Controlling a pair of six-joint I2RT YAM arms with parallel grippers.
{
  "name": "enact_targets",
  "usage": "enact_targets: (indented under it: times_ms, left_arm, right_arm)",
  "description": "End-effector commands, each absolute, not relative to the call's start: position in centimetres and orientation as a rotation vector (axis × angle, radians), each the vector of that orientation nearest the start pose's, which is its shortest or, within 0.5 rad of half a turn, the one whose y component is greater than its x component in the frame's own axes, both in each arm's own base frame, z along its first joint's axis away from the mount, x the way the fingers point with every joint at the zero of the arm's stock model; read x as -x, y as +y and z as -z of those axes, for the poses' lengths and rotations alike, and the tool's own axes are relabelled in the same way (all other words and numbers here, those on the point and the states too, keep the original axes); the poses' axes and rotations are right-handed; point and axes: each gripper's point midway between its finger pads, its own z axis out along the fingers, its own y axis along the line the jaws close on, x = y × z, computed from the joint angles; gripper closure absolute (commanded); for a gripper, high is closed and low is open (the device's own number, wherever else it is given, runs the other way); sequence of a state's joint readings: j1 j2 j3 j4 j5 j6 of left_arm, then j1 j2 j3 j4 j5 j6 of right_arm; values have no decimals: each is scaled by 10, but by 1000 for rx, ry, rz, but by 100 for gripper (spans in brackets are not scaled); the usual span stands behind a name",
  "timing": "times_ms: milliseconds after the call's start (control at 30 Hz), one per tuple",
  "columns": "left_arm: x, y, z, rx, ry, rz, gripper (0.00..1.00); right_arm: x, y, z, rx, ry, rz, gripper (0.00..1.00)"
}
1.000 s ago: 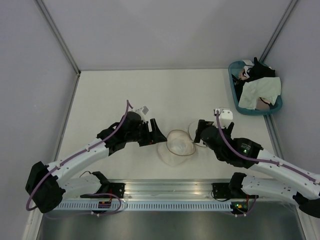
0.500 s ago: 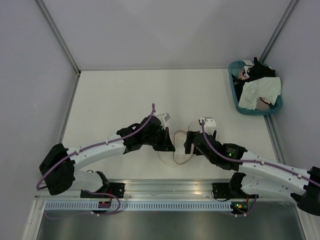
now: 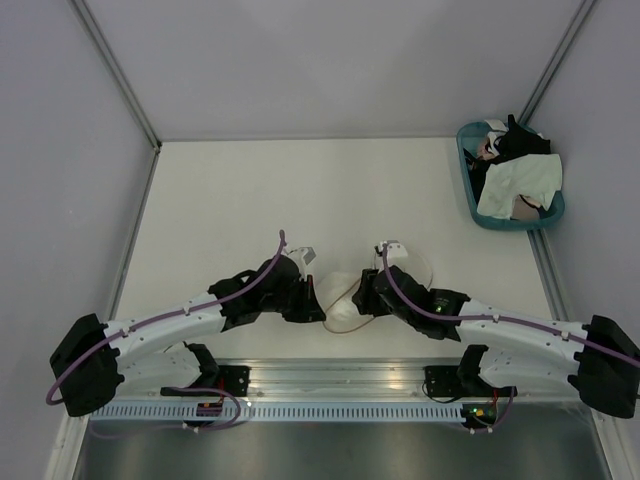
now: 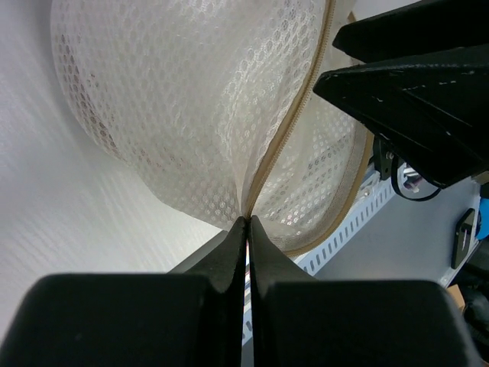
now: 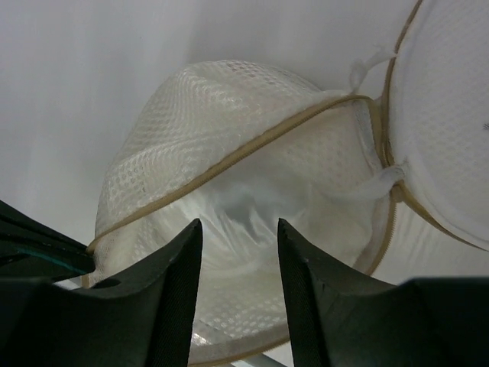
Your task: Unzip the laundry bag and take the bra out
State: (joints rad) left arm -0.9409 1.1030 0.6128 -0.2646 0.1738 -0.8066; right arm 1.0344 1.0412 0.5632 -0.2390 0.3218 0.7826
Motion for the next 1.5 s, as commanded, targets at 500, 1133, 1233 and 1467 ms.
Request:
enact_targets:
  times_ms: [500,1133,1233,1467]
  left_arm:
    - [-131,-287,-107,-203,2510,1054,98]
    - [-158,-269,-131,-71,2402,915,98]
    - [-154,-271,-125,-78,2430,923,98]
    - [-150,-269,-119,-63,2440,937,98]
  right_arm:
    - [-184,289,-64,228,2355,-626,99]
    - [-171,220,-273,119,1938,-822,99]
    - [-195,172,-303,-83,1838,-622,100]
    - [-229,101,-381,-341,1597,-225,99]
